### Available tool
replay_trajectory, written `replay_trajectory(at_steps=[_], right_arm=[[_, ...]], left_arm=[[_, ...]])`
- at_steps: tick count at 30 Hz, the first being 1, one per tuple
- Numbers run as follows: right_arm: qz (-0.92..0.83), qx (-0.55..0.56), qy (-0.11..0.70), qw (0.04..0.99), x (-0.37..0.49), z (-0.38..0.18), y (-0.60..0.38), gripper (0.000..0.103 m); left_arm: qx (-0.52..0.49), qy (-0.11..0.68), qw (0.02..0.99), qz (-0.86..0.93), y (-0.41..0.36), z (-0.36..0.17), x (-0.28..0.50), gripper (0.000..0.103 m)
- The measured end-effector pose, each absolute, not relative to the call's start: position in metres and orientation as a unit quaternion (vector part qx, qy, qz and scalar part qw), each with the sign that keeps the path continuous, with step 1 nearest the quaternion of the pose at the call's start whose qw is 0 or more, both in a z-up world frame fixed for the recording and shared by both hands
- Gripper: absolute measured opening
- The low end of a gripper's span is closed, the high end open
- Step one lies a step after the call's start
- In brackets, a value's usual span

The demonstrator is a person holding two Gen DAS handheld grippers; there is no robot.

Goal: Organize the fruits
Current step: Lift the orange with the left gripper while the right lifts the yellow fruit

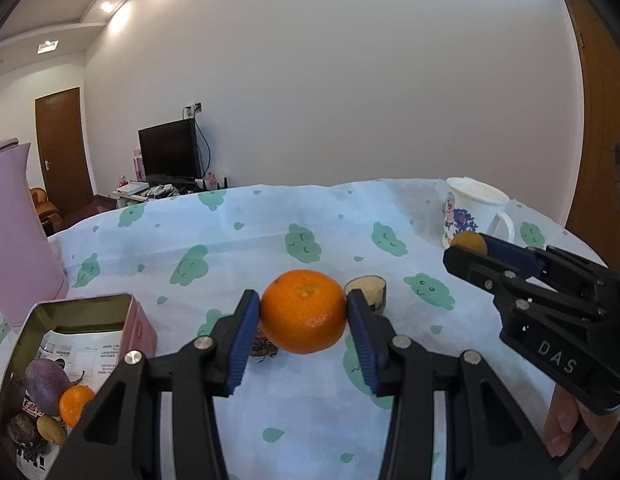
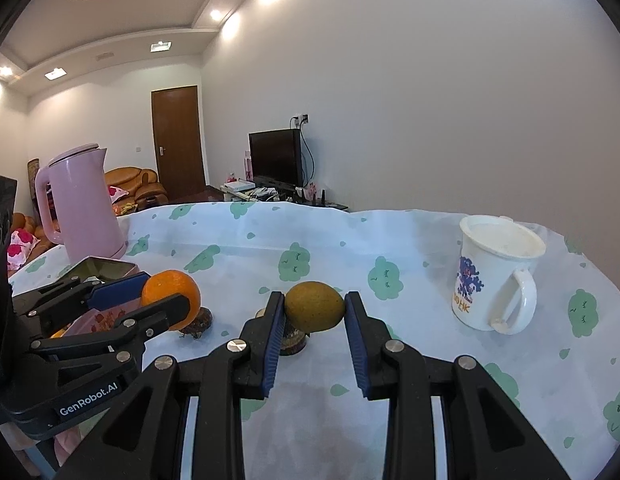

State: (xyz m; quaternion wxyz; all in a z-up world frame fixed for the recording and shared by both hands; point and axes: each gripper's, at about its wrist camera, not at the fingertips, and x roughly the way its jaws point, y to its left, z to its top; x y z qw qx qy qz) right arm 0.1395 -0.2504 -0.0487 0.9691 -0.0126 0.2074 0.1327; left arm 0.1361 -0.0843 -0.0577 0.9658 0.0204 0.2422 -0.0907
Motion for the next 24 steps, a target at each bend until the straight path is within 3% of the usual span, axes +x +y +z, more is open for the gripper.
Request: replay_trajectory(at_steps=[24], right_arm=[[0.136, -0.032, 0.171, 0.975, 0.115, -0.044, -0.242, 0.032]], left_arm=[[0.023, 0.229, 0.969, -0.088, -0.079, -0.055, 0.116, 0.047]])
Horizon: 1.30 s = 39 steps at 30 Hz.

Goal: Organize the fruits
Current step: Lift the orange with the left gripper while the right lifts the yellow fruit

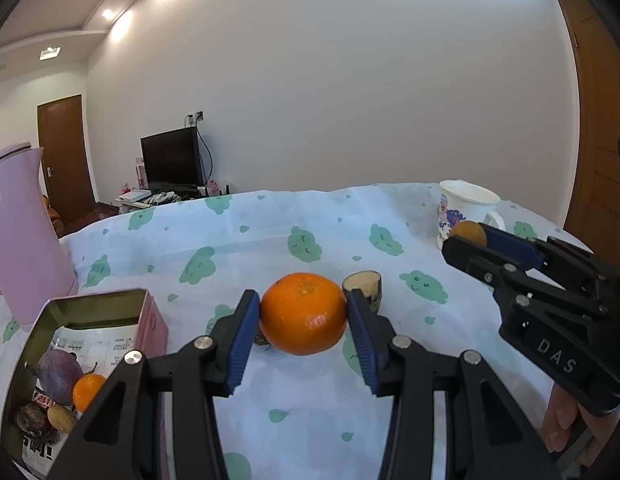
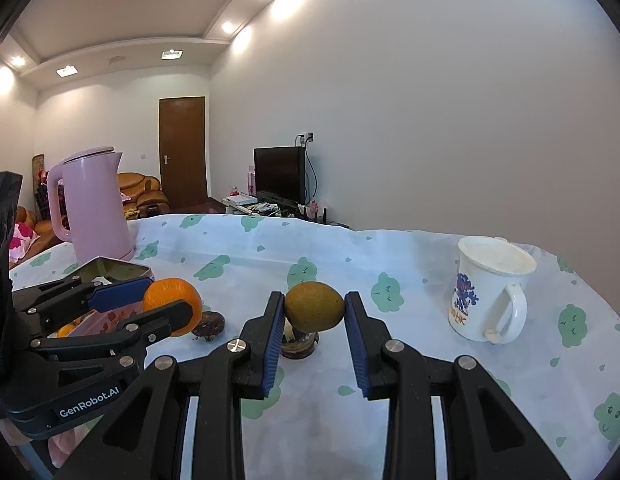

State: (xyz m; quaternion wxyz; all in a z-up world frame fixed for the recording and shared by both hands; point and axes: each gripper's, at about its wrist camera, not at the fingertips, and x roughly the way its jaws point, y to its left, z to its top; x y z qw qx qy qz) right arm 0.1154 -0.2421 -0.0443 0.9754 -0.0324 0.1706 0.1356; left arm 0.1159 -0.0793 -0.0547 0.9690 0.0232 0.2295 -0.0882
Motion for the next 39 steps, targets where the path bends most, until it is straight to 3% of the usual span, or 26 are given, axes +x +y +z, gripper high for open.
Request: replay_trajectory(at_steps=[18, 20, 22, 29, 30, 31, 32, 34, 39], right_arm=[[0.165, -0.043, 0.18, 0.969, 0.101, -0.046, -0.218, 0.032], [0.169, -0.046, 0.18, 0.968, 0.098, -0.046, -0.214, 0.032], [0.175, -0.05, 0.18, 0.967, 0.095, -0.046, -0.208, 0.032], [0.179, -0.06, 0.186, 0.964, 0.094, -0.047, -0.191, 0.032], [0.176, -0.058, 0.189, 0.964, 0.095, -0.048, -0.192, 0.032], [0.173, -0.052, 0.192, 0.965, 0.097, -0.048, -0.194, 0.032], [0.172, -0.047, 0.193, 0.965, 0.098, -0.048, -0.196, 0.032], [0.173, -0.035, 0.195, 0.965, 0.099, -0.048, -0.201, 0.032], [0.176, -0.021, 0.188, 0.966, 0.097, -0.047, -0.209, 0.032]], left_arm=[[-0.007, 0.247, 0.964, -0.098, -0.055, -0.058, 0.102, 0.042], [-0.013, 0.248, 0.963, -0.1, -0.05, -0.058, 0.099, 0.037], [-0.016, 0.248, 0.963, -0.104, -0.044, -0.058, 0.095, 0.022], [-0.044, 0.268, 0.955, -0.116, -0.027, -0.061, 0.095, 0.023], [-0.045, 0.273, 0.953, -0.121, -0.028, -0.062, 0.097, 0.028], [-0.043, 0.28, 0.951, -0.128, -0.031, -0.064, 0.099, 0.041], [-0.038, 0.283, 0.95, -0.126, -0.033, -0.065, 0.101, 0.061], [-0.036, 0.284, 0.951, -0.121, -0.033, -0.065, 0.101, 0.082], [-0.055, 0.285, 0.949, -0.125, -0.016, -0.057, 0.096, 0.082]])
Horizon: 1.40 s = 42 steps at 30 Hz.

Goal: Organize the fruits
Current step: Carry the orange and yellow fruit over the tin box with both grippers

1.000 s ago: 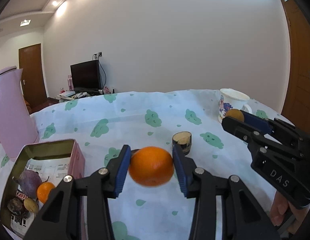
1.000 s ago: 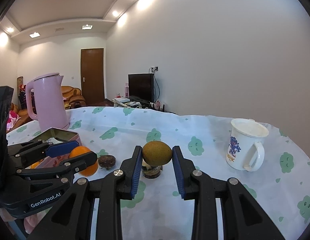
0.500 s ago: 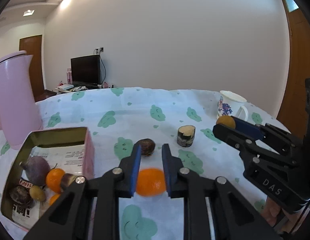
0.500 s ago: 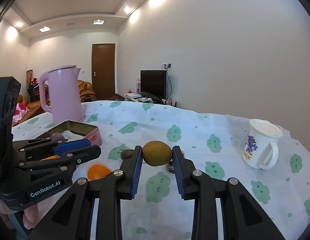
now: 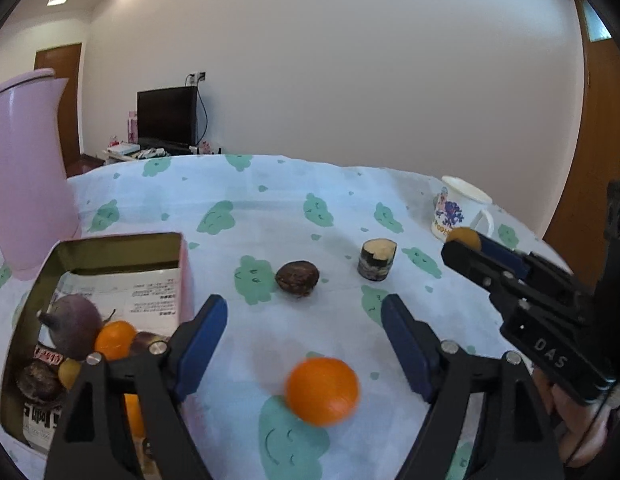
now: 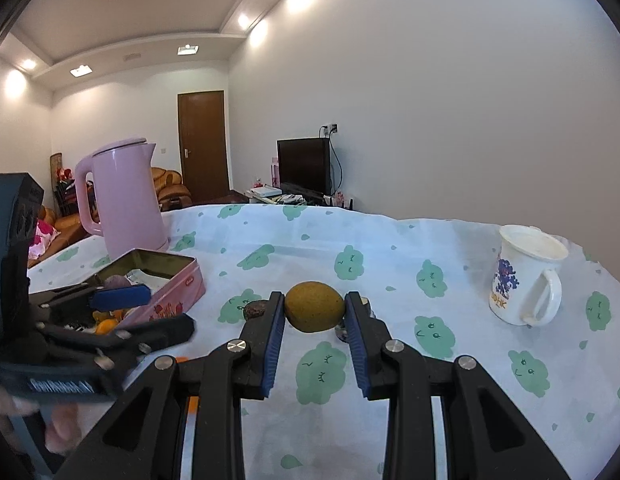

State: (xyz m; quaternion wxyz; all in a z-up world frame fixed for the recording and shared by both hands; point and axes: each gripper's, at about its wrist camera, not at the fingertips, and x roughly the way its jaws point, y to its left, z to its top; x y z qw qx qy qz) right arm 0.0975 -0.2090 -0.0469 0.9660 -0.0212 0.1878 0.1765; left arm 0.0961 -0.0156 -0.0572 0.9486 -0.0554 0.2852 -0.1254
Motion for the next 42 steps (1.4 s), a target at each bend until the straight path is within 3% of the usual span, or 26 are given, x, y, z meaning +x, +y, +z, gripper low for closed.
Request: replay_trajectory(at_steps=[7, 11, 18, 20, 22, 30, 33, 42], right_arm=[[0.177, -0.018, 0.188, 0.966, 0.089, -0.046, -0.215, 0.032], [0.177, -0.009, 0.185, 0.967, 0.087, -0.046, -0.219, 0.032], [0.181, -0.007, 0.186, 0.966, 0.089, -0.047, -0.221, 0.032], [0.182, -0.006, 0.186, 0.965, 0.089, -0.047, -0.221, 0.032], [0.181, -0.004, 0.186, 0.966, 0.089, -0.047, -0.221, 0.032], [0.181, -0.002, 0.185, 0.966, 0.089, -0.047, -0.222, 0.032], [0.181, 0.002, 0.185, 0.966, 0.089, -0.047, -0.223, 0.032], [0.19, -0.008, 0.185, 0.964, 0.088, -0.047, -0.218, 0.032]], left_arm=[[0.003, 0.309, 0.937, -0.162, -0.048, -0.064, 0.077, 0.082], [-0.003, 0.353, 0.923, -0.151, -0.048, -0.079, 0.09, 0.075], [0.026, 0.375, 0.918, -0.122, -0.054, -0.09, 0.1, 0.074], [0.047, 0.374, 0.918, -0.124, -0.062, -0.091, 0.099, 0.062], [0.086, 0.384, 0.914, -0.1, -0.073, -0.095, 0.102, 0.062], [0.088, 0.425, 0.895, -0.103, -0.069, -0.106, 0.116, 0.062], [0.079, 0.425, 0.895, -0.107, -0.066, -0.105, 0.117, 0.049], [0.062, 0.366, 0.924, -0.093, -0.054, -0.086, 0.1, 0.048]])
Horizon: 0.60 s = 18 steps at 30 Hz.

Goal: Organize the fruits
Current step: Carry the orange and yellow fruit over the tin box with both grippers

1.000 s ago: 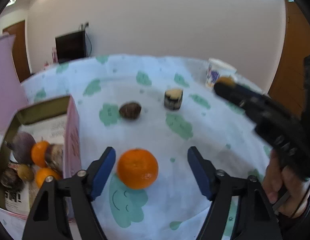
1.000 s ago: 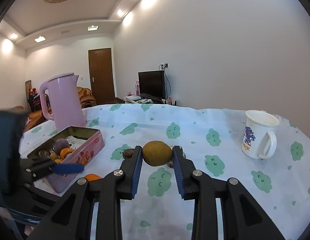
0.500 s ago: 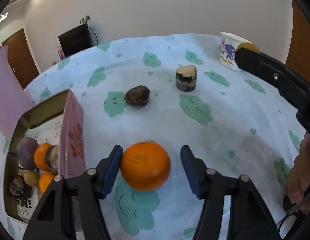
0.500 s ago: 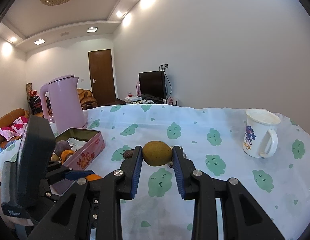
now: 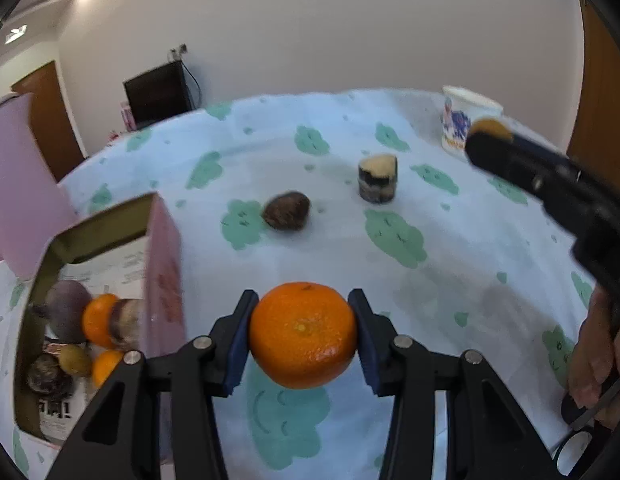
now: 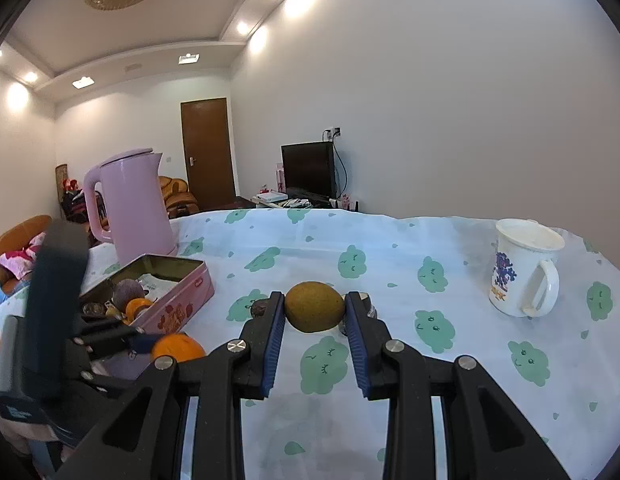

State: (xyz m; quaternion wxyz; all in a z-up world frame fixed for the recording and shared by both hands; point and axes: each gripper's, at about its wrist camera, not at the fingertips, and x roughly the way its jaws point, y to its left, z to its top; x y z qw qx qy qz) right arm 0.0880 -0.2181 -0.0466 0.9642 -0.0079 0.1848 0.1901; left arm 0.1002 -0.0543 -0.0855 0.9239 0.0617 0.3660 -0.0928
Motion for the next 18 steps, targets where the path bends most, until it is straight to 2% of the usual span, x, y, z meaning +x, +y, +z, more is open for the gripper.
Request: replay_trajectory(at_steps=[10, 18], right_arm=[[0.204, -0.006, 0.185, 0.961, 0.085, -0.045, -0.208, 0.032], [0.247, -0.039, 0.176, 0.952, 0.073, -0.037, -0.162, 0.032]], left_arm=[[0.029, 0.289, 0.955, -0.06, -0.014, -0.047, 0.072, 0.048], [0.019, 0.278, 0.96, -0.026, 0.02, -0.042, 0.064, 0.048]])
